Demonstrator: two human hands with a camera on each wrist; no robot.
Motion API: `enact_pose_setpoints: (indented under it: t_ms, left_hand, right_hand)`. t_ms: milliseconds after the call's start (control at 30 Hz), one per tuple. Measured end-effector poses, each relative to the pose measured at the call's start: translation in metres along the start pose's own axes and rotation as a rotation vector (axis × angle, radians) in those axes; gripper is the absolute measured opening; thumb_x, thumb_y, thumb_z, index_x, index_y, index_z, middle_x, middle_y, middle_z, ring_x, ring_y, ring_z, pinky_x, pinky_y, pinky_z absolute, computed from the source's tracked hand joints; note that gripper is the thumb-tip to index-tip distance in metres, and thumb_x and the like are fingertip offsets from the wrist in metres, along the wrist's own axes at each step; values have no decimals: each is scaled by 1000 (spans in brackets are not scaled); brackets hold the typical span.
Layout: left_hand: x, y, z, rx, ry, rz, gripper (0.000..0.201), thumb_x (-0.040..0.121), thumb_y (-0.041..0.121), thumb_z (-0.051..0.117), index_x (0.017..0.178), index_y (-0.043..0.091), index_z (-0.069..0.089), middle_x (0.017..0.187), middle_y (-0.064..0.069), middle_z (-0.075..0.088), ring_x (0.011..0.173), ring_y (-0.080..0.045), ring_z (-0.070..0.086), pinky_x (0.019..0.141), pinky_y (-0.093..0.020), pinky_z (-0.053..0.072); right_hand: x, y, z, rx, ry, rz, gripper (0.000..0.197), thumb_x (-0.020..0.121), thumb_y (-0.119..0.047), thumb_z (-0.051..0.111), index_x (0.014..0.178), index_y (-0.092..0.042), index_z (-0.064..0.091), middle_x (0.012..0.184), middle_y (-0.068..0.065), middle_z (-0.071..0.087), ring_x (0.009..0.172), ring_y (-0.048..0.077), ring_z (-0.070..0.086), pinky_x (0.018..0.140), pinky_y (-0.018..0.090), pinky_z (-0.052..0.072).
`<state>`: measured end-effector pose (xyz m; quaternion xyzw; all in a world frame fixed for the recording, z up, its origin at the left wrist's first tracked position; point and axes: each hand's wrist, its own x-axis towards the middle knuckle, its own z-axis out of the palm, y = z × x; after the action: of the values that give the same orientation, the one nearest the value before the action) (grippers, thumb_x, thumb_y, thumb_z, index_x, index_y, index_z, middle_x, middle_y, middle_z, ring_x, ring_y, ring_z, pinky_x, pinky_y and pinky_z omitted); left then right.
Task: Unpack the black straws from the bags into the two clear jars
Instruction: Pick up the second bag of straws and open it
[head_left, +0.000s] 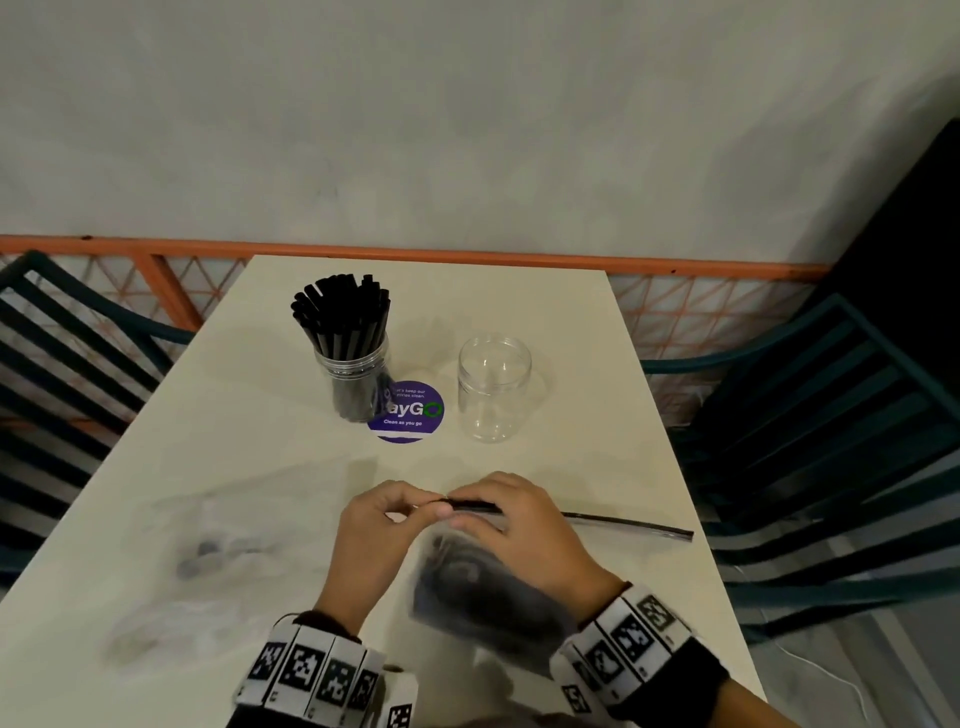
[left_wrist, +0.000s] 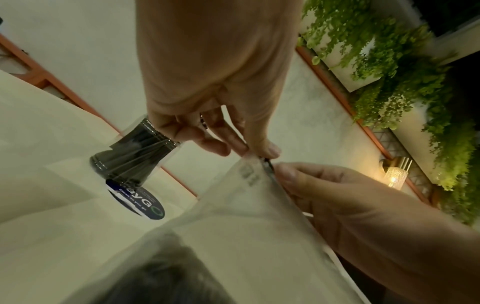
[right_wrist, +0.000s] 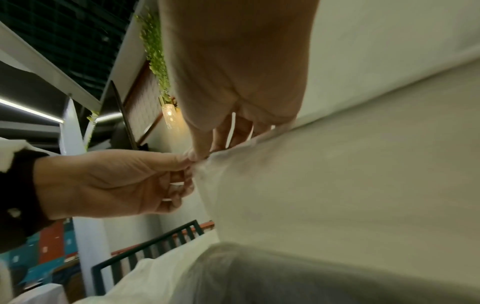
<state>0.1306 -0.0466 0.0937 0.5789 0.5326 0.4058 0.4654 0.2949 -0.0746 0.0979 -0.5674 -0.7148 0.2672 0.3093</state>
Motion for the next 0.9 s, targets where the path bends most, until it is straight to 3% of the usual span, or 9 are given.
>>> enact_pose_setpoints:
  t_ms: [167,333,500,567,667,767,833,900]
  left_hand:
    - [2,8,-14,-144,-20,-13,16,69,0,72,63,15,73,62,4,73,61,-2,64,61,-7,46]
    - [3,15,-25,-134,-125,52,23,75,0,67,71,21,76,75,2,74,70,-6,65,66,-10,47]
    - [6,17,-22,169,-17,298,22,75,10,70,75,32,67,80,18,68,77,-6,59,64,-7,36]
    - [9,15,-24,192,36,328,19,76,12,71,75,30,64,79,23,66,76,-2,58,64,-6,35]
    - [19,5,-39,172,146,293,28,78,6,68,70,32,62,76,29,65,70,5,57,61,-6,36]
    - [26,-2,-61,157,223,233,31,80,4,64,65,30,61,71,30,65,66,9,56,58,-5,38]
    - [28,-4,-72,153,267,194,29,82,4,63,67,29,60,67,23,66,65,10,55,58,-3,39]
    - [28,-6,-76,162,289,168,29,82,4,63,69,29,60,66,14,65,66,11,55,59,-3,39]
  right_hand:
    - [12,-15,7,160,67,7,21,80,-27,69,99,-19,72,94,1,72,87,10,62,84,29,51]
    - [12,-20,6,227,169,-41,16,77,-29,72,92,-24,73,87,-5,73,82,5,64,77,24,52]
    - [4,-18,7,112,317,-57,21,75,-45,63,89,-30,70,89,-14,71,81,-3,57,79,14,39]
    - [1,-14,0,69,332,-34,20,76,-47,62,86,-30,69,83,-19,69,81,-5,56,82,17,39]
    - [-3,2,-23,57,342,11,17,74,-43,66,77,-27,70,73,-26,64,77,2,61,77,28,48]
    - [-17,24,-55,45,344,55,8,70,-31,77,73,-27,70,71,-23,65,81,2,60,76,17,45]
    - [-30,39,-77,57,377,89,18,69,-23,80,68,-34,65,76,-14,68,83,3,60,74,7,41]
    - [-41,51,-93,81,394,132,13,70,-31,78,68,-34,65,89,-16,67,84,3,62,74,5,42]
